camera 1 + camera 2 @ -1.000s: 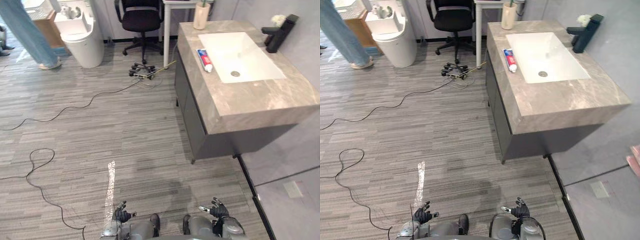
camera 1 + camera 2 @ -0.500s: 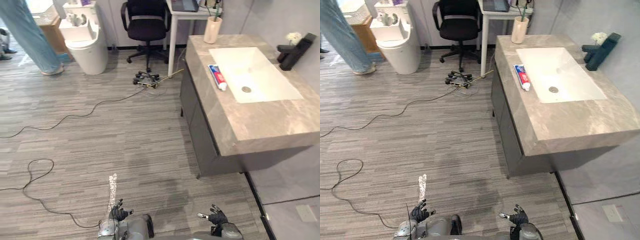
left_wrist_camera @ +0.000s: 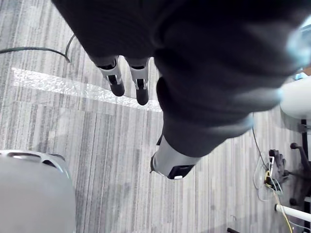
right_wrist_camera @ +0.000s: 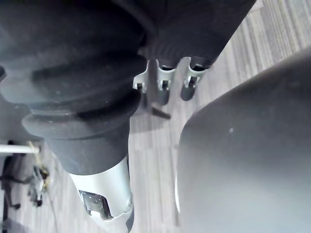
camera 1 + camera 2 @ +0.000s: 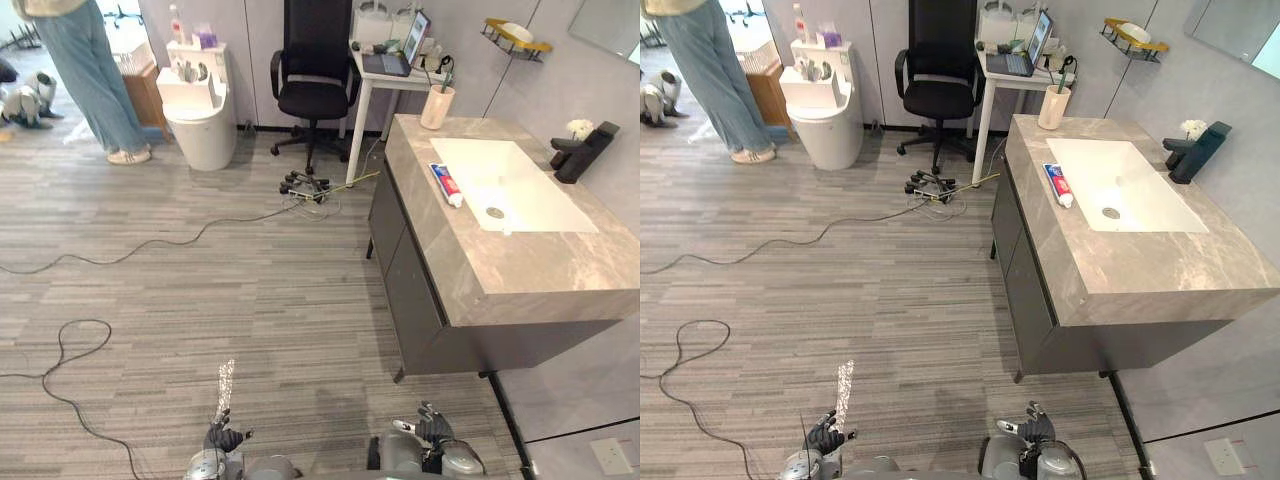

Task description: Organize washtable

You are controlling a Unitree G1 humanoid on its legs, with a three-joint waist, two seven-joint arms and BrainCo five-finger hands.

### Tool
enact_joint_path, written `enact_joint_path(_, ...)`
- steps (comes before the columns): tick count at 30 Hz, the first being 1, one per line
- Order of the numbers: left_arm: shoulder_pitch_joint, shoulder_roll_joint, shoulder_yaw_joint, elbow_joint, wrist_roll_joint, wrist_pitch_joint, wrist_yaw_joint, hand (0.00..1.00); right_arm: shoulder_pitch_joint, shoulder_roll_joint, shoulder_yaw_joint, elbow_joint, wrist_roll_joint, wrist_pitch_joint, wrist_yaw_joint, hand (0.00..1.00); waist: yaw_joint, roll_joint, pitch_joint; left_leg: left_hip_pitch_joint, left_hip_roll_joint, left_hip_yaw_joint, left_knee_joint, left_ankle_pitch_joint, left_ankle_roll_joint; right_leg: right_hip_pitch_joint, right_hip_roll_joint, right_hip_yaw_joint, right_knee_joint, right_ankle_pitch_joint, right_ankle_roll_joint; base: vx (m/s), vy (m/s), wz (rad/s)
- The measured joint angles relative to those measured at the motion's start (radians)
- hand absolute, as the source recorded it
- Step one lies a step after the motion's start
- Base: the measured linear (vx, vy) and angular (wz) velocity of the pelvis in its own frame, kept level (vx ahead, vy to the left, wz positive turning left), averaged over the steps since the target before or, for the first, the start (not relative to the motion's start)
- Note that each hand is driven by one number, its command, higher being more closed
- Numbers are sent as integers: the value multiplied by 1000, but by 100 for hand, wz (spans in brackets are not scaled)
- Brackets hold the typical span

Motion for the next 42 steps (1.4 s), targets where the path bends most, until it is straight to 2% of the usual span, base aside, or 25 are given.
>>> enact_joint_path(1, 0, -4, 1, 1, -1, 4, 0, 0, 1, 3, -1, 1, 0, 0, -2, 0, -1, -1, -1, 20, -7, -8, -30, 13, -19, 6, 34, 5, -104, 10, -13, 176, 57, 29)
enact_joint_path(2, -1, -17, 1, 1, 2, 5, -3, 0, 7, 9, -15, -6, 1, -1, -2, 0, -2, -1, -2, 32, -20, -26, -40, 21, -33, 20, 65, 35, -176, 33, -54, 201, 44, 41)
enact_joint_path(4, -2, -40, 10, -3, 8, 5, -5, 0, 13, 16, -36, -12, 0, 0, -3, 0, -12, 2, -5, 37, -34, -57, -28, 6, -31, 35, 76, 27, -215, 60, -99, 277, -19, 82)
enact_joint_path(5, 4, -52, 24, -3, 8, 7, -9, 0, 16, 14, -37, -25, -2, 4, -2, 0, -25, 10, -16, 29, -25, -86, 65, -33, -86, 89, 82, -8, -266, 100, -119, 476, -84, 114)
enact_joint_path(7, 4, -77, 54, -12, 6, 14, -11, 0, 22, 5, -29, -41, -15, 15, -2, 0, -25, 41, -17, -59, 34, -50, 318, -49, -119, 140, 99, -32, -277, 112, -120, 441, -91, 71)
enact_joint_path(8, 15, -97, 66, -43, 6, 14, -14, 0, 22, -13, -15, -44, -23, 23, -2, 0, -18, 70, -22, -149, 104, -18, 552, -9, -184, 181, 119, -38, -302, 99, -129, 405, -26, -4)
enact_joint_path(9, 21, -105, 77, -64, 6, 14, -18, 0, 22, -26, -13, -47, -25, 31, -3, 0, -1, 86, -21, -215, 185, 21, 711, 9, -196, 229, 143, -23, -325, 93, -137, 425, 5, -28)
enact_joint_path(12, 18, -93, 76, -68, 6, 14, -20, 0, 22, -11, -33, -30, -22, 42, -8, 0, 8, 68, -15, -240, 273, 35, 658, -14, -168, 341, 126, 17, -396, 93, -138, 420, 38, -45)
enact_joint_path(14, 13, -85, 75, -68, 6, 13, -20, 0, 21, 0, -52, -23, -18, 42, -8, 0, 11, 54, -10, -253, 270, -2, 463, -11, -171, 369, 94, 33, -412, 95, -134, 301, 164, -32)
enact_joint_path(16, 6, -84, 72, -66, 5, 12, -19, 0, 20, 3, -69, -12, -18, 42, -9, 0, 19, 52, -9, -277, 238, -101, 247, 22, -200, 373, 67, 49, -413, 85, -101, 201, 232, -27)
enact_joint_path(17, 3, -85, 52, -61, 5, 9, -18, 0, 20, -2, -77, -6, -18, 42, -10, 0, 27, 58, -10, -273, 222, -179, 114, 92, -204, 371, 57, 68, -412, 59, -53, 153, 270, -34)
enact_joint_path(18, 1, -85, 47, -47, 2, 2, -18, 0, 17, -7, -81, 5, -17, 42, -10, 0, 28, 65, -11, -269, 213, -205, 94, 227, -219, 373, 58, 90, -410, 39, -20, 216, 412, -38)
enact_joint_path(19, -7, -72, 45, -45, 2, 2, -18, 0, 11, 3, -84, 17, -17, 45, -13, 0, 29, 51, -11, -268, 185, -194, 111, 219, -197, 376, 29, 105, -406, 23, -1, 170, 324, -26)
enact_joint_path(20, -9, -50, 46, -41, 3, 4, -17, 0, 17, 31, -87, 12, -19, 45, -13, 0, 23, 9, -21, -268, 159, -170, 112, 192, -178, 371, -6, 123, -406, 23, 0, 183, 292, -18)
enact_joint_path(22, -15, -42, 51, -40, 4, 3, -16, 0, 26, 49, -88, 7, -24, 45, -12, 0, 32, -12, -23, -269, 153, -132, 173, 132, -162, 365, -26, 160, -375, 35, -3, 189, 265, -46)
enact_joint_path(24, -16, -39, 55, -34, 6, 5, -15, 0, 26, 52, -86, -4, -24, 47, -7, 0, 27, -13, -24, -237, 161, -86, 207, 83, -142, 294, -34, 206, -230, 63, -8, 150, 284, -76)
enact_joint_path(27, -12, -39, 56, -20, 4, 15, -13, 0, 26, 43, -80, -31, -26, 48, -2, 0, 29, -11, -22, -134, 173, 38, 185, 37, -118, 130, -84, 173, 67, 185, -37, 136, 224, -106)
enact_joint_path(29, -7, -40, 55, -12, 3, 16, -6, 0, 23, 31, -73, -40, -27, 43, 1, 0, 24, -8, -21, -39, 182, 132, 124, 22, -118, 65, -137, 11, 141, 141, -52, 133, 129, -118)
enact_joint_path(33, -14, -44, 54, 13, 2, 16, -3, 0, -7, 15, -57, 0, -39, 41, 7, 0, 20, -2, -21, 40, 195, 234, 32, 23, -145, 34, -98, -263, -110, 98, -45, 217, 5, -83)
enact_joint_path(34, -20, -42, 51, 29, 2, 16, -3, 0, -24, 12, -57, 20, -42, 44, 14, 0, 13, -1, -20, 50, 193, 252, 27, 26, -157, 31, -69, -321, -236, 131, -56, 338, -65, -43)
enact_joint_path(35, -19, -35, 41, 33, 2, 17, -4, 0, -21, 16, -58, 24, -48, 43, 15, 0, 10, -8, -21, 63, 176, 258, 27, 22, -175, 42, -42, -332, -334, 221, -88, 348, -65, -35)
enact_joint_path(36, -26, -40, 35, 48, 5, 20, -8, 0, -32, 9, -70, 25, -55, 42, 18, 0, 2, 16, -9, 91, 182, 230, 21, 14, -188, 67, -22, -313, -326, 246, -179, 354, -26, -24)
enact_joint_path(38, -25, -67, 27, 47, 8, 19, -23, 0, -31, -6, -91, 12, -66, 39, 19, 0, 1, 56, -5, 109, 191, 164, 18, 16, -197, 69, -3, -289, -303, 188, -164, 338, -54, -11)
enact_joint_path(40, -29, -77, 20, 38, 11, 20, -26, 0, -25, 2, -129, 0, -66, 43, 17, 0, -7, 71, -1, 63, 239, 95, 202, 13, -202, 104, 14, -301, -277, 127, -162, 355, -151, 4)
enact_joint_path(42, -19, -88, 44, -8, 9, 20, -28, 0, -14, -6, -125, -9, -66, 47, 17, 0, 8, 94, 9, -53, 336, -7, 551, 62, -251, 183, 71, -302, -290, 94, -174, 277, -75, -27)
